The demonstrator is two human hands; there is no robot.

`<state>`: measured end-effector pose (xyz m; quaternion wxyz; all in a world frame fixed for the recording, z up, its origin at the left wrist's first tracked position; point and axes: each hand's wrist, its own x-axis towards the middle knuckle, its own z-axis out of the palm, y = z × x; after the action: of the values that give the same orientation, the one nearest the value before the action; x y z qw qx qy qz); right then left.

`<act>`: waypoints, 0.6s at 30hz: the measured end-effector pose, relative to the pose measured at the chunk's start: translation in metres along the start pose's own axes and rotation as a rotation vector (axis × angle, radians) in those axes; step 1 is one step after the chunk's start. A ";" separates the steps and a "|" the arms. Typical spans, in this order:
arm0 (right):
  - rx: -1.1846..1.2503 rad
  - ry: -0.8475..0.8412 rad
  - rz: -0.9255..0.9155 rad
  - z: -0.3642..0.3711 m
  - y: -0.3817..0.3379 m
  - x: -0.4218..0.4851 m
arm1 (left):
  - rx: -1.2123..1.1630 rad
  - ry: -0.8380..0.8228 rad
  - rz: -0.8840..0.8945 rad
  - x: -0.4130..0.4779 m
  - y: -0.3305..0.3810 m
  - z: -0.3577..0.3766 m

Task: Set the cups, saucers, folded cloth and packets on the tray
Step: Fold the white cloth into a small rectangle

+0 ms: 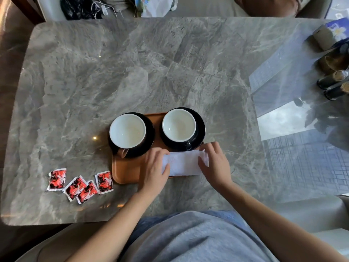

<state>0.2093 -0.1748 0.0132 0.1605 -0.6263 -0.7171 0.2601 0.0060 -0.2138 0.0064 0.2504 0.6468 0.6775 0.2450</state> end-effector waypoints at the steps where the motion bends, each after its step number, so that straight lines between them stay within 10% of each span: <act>1: -0.041 -0.031 -0.072 0.000 -0.003 -0.003 | 0.080 -0.065 0.066 -0.003 0.001 -0.002; 6: -0.269 -0.183 -0.206 0.011 -0.008 -0.019 | 0.330 -0.369 0.136 -0.013 -0.004 -0.002; 18: -0.388 -0.196 -0.132 0.021 -0.016 -0.029 | 0.437 -0.405 0.111 -0.007 -0.002 0.007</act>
<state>0.1887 -0.2083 0.0080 -0.0166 -0.5690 -0.8053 0.1657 0.0094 -0.2209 -0.0004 0.2218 0.7570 0.6140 -0.0272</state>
